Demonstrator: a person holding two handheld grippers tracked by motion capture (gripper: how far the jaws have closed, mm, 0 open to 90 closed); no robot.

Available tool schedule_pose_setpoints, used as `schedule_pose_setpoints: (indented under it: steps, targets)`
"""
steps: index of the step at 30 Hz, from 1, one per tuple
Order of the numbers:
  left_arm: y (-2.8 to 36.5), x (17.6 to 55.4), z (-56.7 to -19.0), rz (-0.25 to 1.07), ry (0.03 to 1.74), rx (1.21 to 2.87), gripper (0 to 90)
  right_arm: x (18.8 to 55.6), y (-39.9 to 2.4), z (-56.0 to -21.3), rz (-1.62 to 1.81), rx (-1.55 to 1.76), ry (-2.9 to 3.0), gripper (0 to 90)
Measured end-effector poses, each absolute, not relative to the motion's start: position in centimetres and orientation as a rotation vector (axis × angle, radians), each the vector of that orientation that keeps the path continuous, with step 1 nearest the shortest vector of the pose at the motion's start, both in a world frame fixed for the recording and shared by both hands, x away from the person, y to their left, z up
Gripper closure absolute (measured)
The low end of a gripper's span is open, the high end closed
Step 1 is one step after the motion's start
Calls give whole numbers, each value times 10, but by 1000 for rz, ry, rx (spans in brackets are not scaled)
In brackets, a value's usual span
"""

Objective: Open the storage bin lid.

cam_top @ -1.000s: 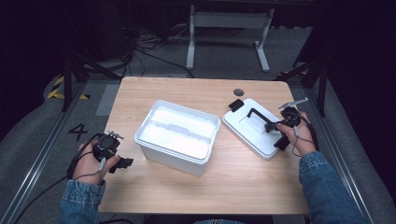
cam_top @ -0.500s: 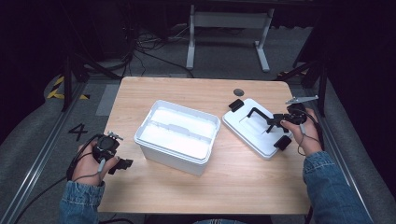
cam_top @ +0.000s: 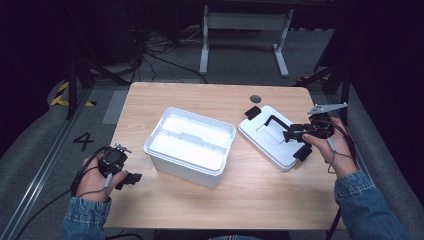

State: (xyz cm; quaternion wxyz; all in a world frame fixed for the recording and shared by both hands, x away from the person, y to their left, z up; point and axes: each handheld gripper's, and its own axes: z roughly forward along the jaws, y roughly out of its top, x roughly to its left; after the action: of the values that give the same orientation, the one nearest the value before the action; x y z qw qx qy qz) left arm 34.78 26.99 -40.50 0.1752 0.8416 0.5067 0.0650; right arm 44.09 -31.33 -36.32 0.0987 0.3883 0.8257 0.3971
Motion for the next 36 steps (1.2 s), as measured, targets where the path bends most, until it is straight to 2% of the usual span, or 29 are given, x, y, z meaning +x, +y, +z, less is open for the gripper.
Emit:
schedule_pose_setpoints:
  steps: [16, 36]
  targets:
    - [264, 348, -399, 191, 1398, 2399, 230, 393, -269, -365, 1251, 980, 2566, 493]
    - [258, 346, -397, 188, 1371, 2421, 226, 367, -233, -410, 1230, 884, 2659, 492]
